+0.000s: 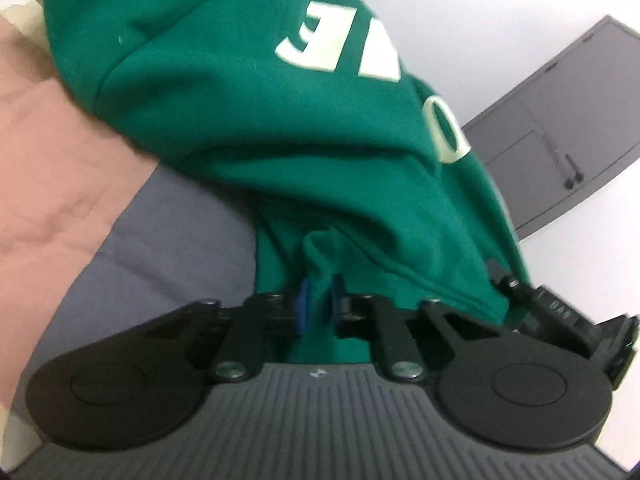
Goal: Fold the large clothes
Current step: 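Lift the hoodie with both closed tools and shake it out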
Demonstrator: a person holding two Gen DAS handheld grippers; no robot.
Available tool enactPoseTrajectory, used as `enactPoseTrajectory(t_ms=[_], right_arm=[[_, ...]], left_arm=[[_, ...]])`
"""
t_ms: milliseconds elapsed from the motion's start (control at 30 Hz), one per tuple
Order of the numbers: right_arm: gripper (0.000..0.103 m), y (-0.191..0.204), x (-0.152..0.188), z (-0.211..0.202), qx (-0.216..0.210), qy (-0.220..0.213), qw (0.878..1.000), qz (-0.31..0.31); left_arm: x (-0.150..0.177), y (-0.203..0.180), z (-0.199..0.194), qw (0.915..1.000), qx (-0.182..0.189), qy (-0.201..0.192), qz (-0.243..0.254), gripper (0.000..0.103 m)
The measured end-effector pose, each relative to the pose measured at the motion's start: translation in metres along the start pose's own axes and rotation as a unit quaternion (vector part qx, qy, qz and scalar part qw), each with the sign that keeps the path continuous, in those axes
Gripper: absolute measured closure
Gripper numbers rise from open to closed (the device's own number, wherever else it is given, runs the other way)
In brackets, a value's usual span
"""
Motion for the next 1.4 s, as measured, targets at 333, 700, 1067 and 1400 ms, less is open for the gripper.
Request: enactPoseTrajectory(t_ms=[333,700,1067,1400], right_arm=[[0.095,0.043,-0.005,-0.043,-0.046,-0.023,0.997,-0.062],[0.096,0.056,0.008,-0.11,-0.028,-0.035,0.999,-0.031],[0.095,0.036,0.019,-0.094,0.034,0.014,0.999,0.016],[0.093,0.023,0.022,-0.089,0.041,0.025,0.997,0.061]], left_arm=[[0.027,-0.059,-0.091,0.9928,0.104,-0.034,0.05,0.099],[0.068,-0.047,-0.133,0.9916,0.127,-0.005,0.025,0.099],[0.034,-0.022,-0.113,0.987,0.124,0.019,-0.101,0.027],[0.023,0.038,-0.073,0.9542,0.126,0.007,-0.271,0.021]])
Point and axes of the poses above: each gripper's, at about its wrist camera, not at the fingertips, and z roughly the way its jaws point, y to its left, x to its underside, the point moved 1 cm from there along z, roughly the way its jaws point, and after that the axes turned 3 degrees about -x, right-handed, at the moved point
